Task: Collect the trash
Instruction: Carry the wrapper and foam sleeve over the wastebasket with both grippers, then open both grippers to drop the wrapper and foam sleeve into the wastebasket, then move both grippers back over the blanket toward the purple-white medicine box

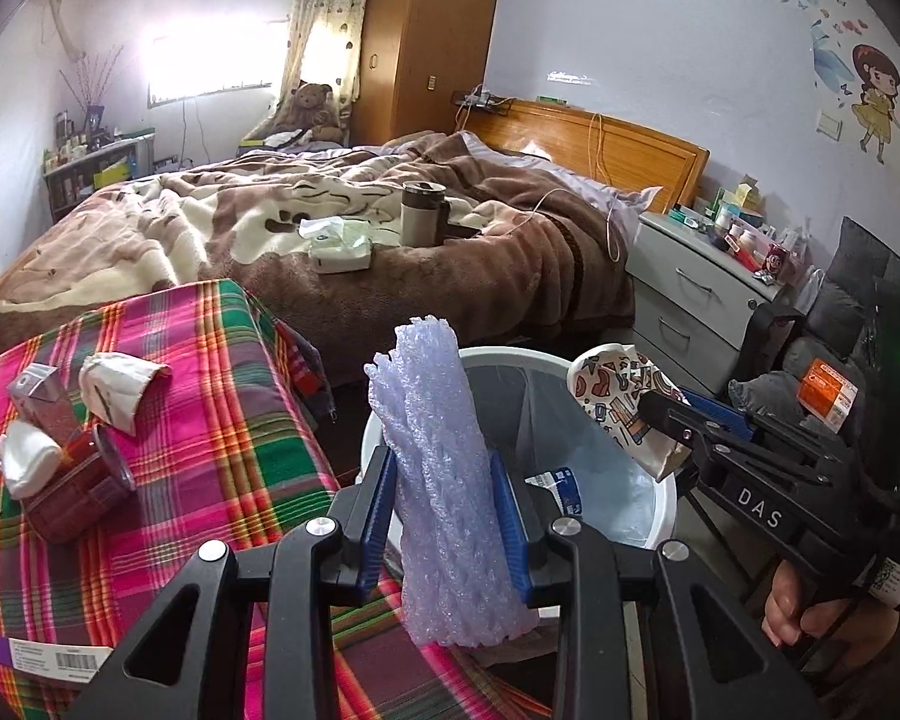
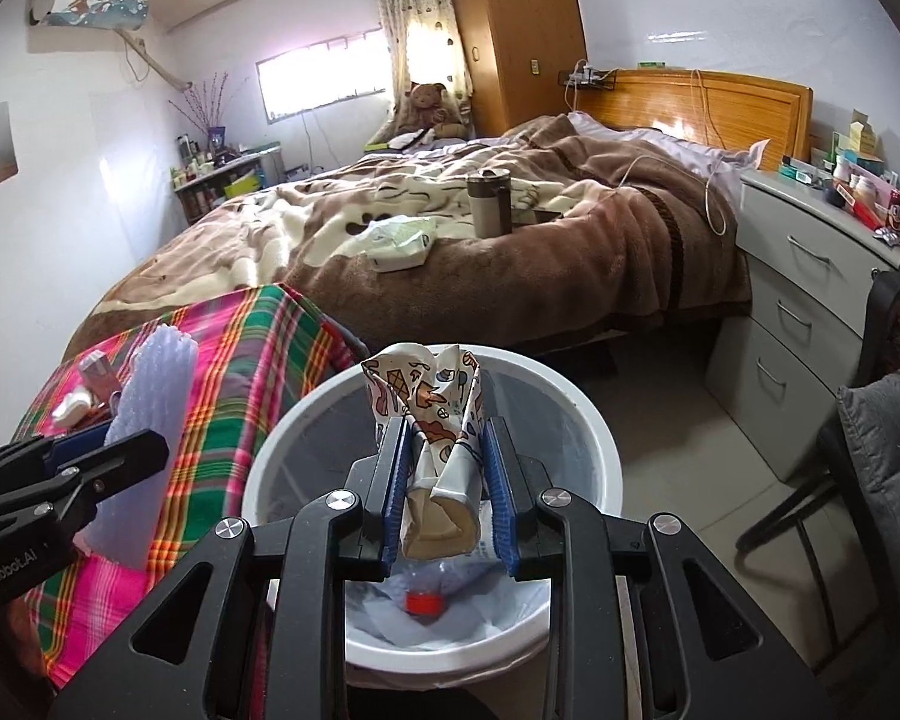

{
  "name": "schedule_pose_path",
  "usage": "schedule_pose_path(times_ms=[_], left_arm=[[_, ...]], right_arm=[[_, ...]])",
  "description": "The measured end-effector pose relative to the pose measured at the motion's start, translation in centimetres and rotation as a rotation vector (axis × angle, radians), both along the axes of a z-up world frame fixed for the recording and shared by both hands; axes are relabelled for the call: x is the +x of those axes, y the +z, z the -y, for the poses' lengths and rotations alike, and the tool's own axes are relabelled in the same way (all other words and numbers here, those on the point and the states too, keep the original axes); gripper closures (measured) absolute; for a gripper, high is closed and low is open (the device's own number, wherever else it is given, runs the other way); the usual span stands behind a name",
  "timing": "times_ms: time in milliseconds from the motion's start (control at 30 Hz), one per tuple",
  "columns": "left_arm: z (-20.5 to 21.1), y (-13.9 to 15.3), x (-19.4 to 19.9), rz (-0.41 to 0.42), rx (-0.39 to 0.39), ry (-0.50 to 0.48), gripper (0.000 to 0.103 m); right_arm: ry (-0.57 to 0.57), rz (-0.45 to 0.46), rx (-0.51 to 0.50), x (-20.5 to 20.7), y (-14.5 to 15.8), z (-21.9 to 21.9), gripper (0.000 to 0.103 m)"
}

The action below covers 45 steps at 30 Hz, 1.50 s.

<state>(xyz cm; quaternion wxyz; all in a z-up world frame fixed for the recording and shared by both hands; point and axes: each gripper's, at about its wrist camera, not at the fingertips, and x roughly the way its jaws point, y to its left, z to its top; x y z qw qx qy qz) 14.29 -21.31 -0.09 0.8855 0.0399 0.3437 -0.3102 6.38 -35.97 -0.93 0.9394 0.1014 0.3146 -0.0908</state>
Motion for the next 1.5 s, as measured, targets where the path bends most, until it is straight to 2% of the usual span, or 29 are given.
schedule_pose_path(times_ms=[300, 433, 533, 600, 733, 1500], left_arm=[[2.1, -0.9, 0.6, -0.014, 0.020, -0.025, 0.069], [2.6, -1.4, 0.8, -0.033, 0.012, -0.046, 0.065], [2.4, -1.5, 0.9, -0.035, 0.012, -0.044, 0.056], [2.3, -1.5, 0.9, -0.033, 0.005, -0.036, 0.046], [1.7, -1.3, 0.9, -0.031, 0.002, -0.018, 0.045], [-5.2, 1.3, -1.1, 0.032, -0.035, 0.058, 0.044]], right_arm=[[-0.023, -0.045, -0.014, 0.2, -1.1, 0.8, 0.075], [-0.041, -0.052, -0.026, 0.3, -1.3, 1.3, 0.068], [-0.044, -0.064, -0.026, 0.4, -1.4, 1.4, 0.066], [-0.045, -0.067, -0.029, 0.4, -1.5, 1.3, 0.064], [-0.041, -0.053, 0.005, 0.2, -1.4, 1.3, 0.046], [0.031, 0.003, -0.014, 0.0, 0.4, -2.5, 0.045]])
